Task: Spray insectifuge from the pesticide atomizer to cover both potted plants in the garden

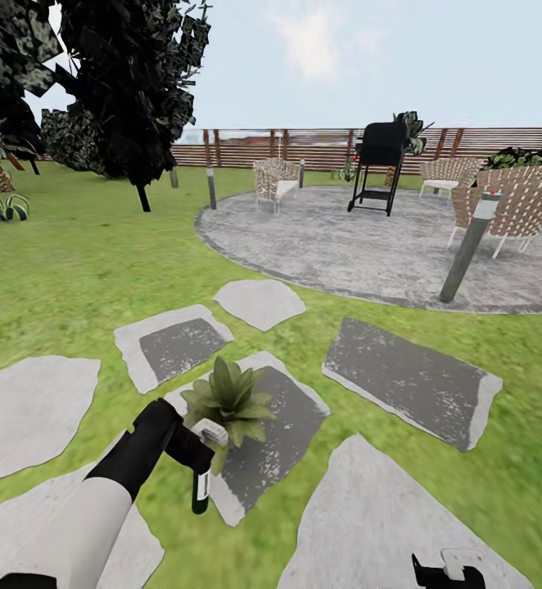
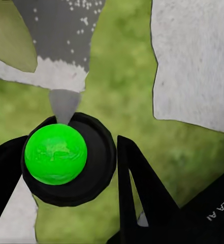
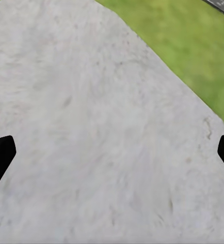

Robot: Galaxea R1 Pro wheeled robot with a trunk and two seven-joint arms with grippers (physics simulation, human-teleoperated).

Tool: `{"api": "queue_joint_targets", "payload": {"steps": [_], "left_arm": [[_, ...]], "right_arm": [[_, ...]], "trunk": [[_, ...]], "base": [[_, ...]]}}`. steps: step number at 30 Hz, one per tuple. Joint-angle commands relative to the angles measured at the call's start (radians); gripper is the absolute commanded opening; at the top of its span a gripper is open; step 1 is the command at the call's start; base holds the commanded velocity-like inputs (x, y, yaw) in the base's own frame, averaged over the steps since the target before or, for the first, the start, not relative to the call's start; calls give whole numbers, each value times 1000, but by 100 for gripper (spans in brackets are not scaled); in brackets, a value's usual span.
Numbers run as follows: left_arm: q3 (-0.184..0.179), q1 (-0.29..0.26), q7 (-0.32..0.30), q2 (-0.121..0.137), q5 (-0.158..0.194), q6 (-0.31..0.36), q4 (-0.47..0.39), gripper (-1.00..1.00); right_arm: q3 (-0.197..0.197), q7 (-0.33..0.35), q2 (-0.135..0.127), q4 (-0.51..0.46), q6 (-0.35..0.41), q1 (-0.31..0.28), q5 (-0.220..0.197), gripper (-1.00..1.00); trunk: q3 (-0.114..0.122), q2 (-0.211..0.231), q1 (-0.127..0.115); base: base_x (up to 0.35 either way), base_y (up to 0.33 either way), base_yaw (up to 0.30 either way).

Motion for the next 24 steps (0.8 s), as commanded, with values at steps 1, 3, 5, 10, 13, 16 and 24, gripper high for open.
{"api": "queue_joint_targets", "payload": {"steps": [1,3,5,10,13,16,24], "left_arm": [[1,-3,-10,-1,-10,5,-1,-100],[1,-8,-9,-4,-9,68,-16,-100],[0,-2,-9,2,-10,64,-16,-100],[0,9,-10,60,-8,56,-17,-100],[-2,9,-11,71,-6,55,-17,-100],[-5,9,-11,71,-6,55,-18,-100],[-6,9,-11,66,-5,55,-18,-100]], "right_arm": [[-8,0,0,1,-4,-1,10,100],[-8,0,0,1,-4,-1,10,100],[-8,0,0,1,-4,-1,10,100],[-8,0,0,1,-4,-1,10,100],[-8,-1,0,1,-4,-1,10,100],[-8,-2,0,1,-5,-1,10,100],[-8,-3,-1,1,-4,-1,15,100]], "trunk": [[-1,0,0],[-1,0,0],[-1,0,0],[-1,0,0],[-1,0,0],[-1,0,0],[-1,0,0]], "base": [[0,0,0],[0,0,0],[0,0,0],[0,-1,0],[38,-154,69],[72,-239,216],[96,-259,42]]}}
